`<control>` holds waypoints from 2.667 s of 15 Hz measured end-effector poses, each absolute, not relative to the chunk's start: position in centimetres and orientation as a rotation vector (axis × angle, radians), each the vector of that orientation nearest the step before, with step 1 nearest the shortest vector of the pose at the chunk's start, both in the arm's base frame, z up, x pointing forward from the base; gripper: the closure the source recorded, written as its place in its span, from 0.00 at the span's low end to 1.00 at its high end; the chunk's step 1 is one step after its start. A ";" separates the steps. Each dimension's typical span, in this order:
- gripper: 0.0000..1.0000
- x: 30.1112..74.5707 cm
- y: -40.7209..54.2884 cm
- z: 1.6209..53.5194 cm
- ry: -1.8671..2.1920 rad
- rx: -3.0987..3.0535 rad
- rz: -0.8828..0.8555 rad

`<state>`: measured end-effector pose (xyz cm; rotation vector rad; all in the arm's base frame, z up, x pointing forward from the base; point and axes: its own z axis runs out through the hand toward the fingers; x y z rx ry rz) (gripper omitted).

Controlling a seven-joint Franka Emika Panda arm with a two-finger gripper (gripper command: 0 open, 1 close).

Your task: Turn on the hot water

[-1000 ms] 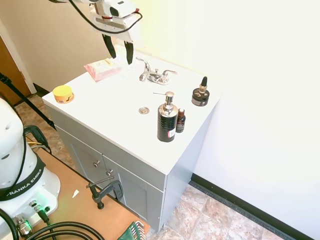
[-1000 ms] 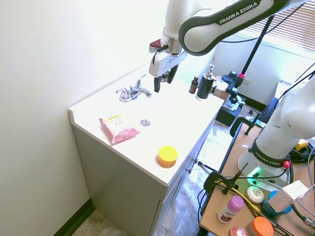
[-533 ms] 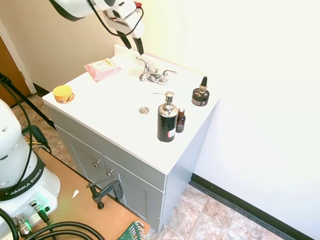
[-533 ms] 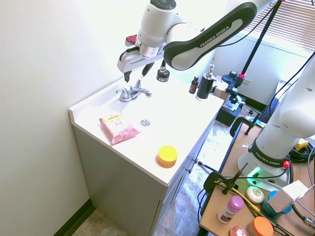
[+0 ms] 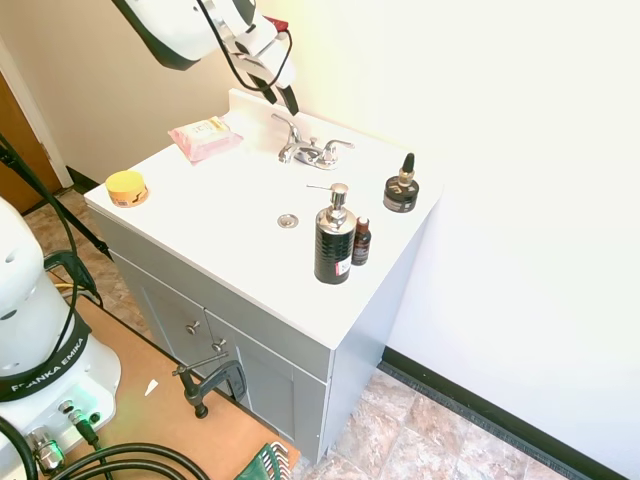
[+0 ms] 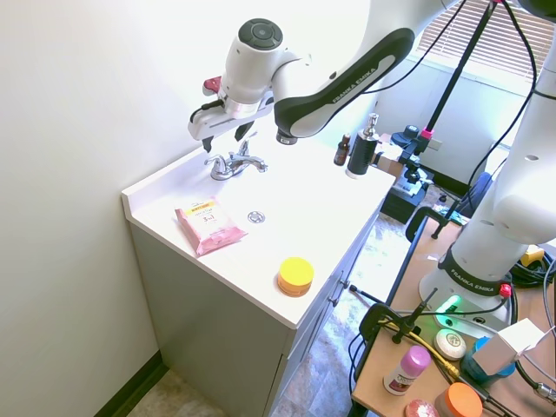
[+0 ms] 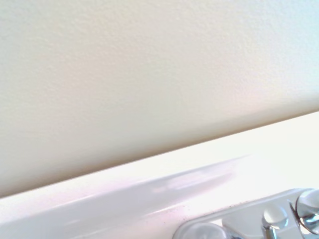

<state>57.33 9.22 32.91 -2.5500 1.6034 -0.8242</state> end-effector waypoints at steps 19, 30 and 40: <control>0.00 58.4 8.2 30.6 1.651 -2.722 -0.718; 0.00 56.9 7.1 31.1 1.675 -2.868 -0.597; 0.00 53.3 4.6 34.7 1.579 -2.905 -0.445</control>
